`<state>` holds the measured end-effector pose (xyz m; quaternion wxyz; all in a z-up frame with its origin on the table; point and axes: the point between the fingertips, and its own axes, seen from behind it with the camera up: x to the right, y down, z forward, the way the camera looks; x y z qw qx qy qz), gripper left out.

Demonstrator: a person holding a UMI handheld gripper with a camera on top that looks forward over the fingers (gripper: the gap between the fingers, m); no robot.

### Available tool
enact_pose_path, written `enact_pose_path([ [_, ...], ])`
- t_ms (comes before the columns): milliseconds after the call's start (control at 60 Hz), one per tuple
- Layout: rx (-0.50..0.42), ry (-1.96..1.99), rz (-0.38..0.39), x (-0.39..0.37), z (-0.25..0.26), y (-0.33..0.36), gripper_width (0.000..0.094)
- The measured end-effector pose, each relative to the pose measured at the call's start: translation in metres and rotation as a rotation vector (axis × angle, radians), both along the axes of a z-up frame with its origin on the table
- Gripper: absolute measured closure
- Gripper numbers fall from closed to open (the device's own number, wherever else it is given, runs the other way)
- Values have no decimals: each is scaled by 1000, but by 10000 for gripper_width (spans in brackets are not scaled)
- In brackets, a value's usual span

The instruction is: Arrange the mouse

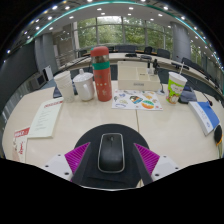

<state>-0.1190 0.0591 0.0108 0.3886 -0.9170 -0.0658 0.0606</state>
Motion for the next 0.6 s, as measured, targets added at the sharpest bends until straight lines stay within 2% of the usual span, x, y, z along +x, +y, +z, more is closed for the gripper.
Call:
enact_pose_path([
  [250, 60, -6, -53, 45, 82, -54, 79],
  [400, 89, 5, -83, 68, 125, -111, 76],
  [600, 120, 11, -98, 83, 157, -203, 77],
])
